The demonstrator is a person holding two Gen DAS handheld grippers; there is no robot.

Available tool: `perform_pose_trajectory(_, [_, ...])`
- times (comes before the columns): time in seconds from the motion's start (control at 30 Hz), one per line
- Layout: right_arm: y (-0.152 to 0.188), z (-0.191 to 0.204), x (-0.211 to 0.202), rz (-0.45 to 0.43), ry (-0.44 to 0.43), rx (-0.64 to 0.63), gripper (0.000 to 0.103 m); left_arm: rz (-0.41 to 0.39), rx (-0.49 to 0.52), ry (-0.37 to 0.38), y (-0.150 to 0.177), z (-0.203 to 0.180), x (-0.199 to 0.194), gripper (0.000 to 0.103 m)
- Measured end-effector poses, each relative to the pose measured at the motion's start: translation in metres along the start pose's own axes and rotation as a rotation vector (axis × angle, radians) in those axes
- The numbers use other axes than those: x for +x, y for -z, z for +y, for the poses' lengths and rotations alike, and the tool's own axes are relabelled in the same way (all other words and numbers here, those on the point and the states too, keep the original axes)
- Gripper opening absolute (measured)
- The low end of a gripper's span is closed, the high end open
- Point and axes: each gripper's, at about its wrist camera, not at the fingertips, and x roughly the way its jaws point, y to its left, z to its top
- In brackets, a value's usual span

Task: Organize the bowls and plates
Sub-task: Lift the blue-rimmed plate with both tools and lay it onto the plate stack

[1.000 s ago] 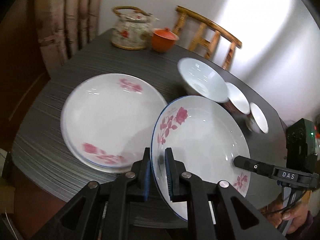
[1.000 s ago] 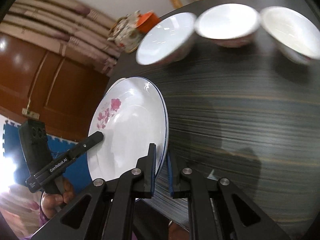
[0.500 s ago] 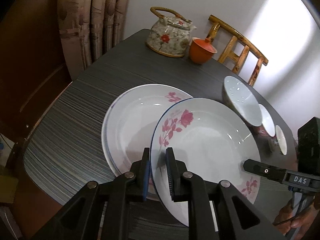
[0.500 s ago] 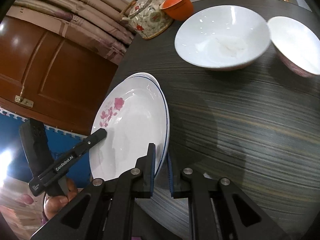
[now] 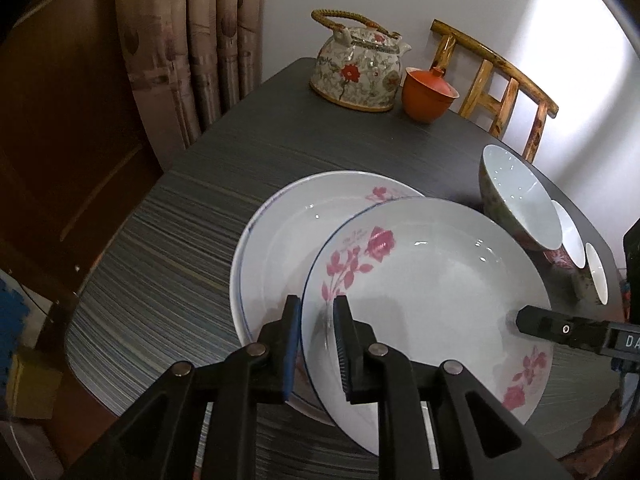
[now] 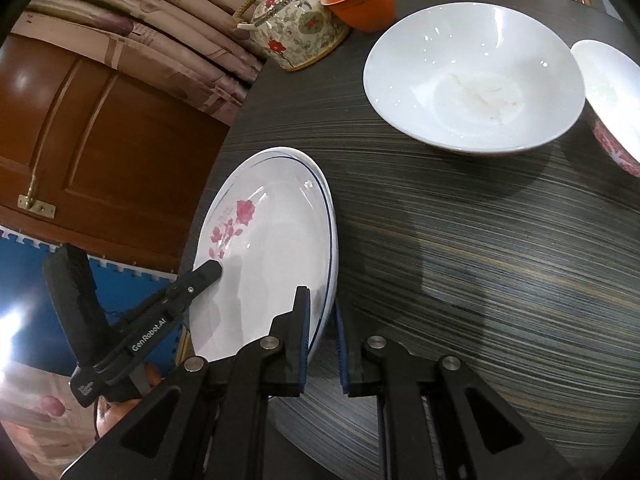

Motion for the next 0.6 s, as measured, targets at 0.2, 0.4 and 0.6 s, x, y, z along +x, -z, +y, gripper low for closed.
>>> perform_pose_trajectory(0.2, [-0.003,0.003,0.000,-0.006,-0.008,0.006,0.016,-0.023,-0.013,-0.012,-0.002,0.004,-0.003,0.018])
perform_pose_trajectory(0.4, [-0.005,0.011,0.001,-0.018,-0.004,-0.002,0.017,-0.079,-0.018,-0.043,-0.005,0.007,-0.015,0.026])
perform_pose_trajectory(0.6, [-0.006,0.011,0.006,-0.024,-0.017,0.014,0.016,-0.106,-0.014,-0.048,-0.006,0.008,-0.021,0.027])
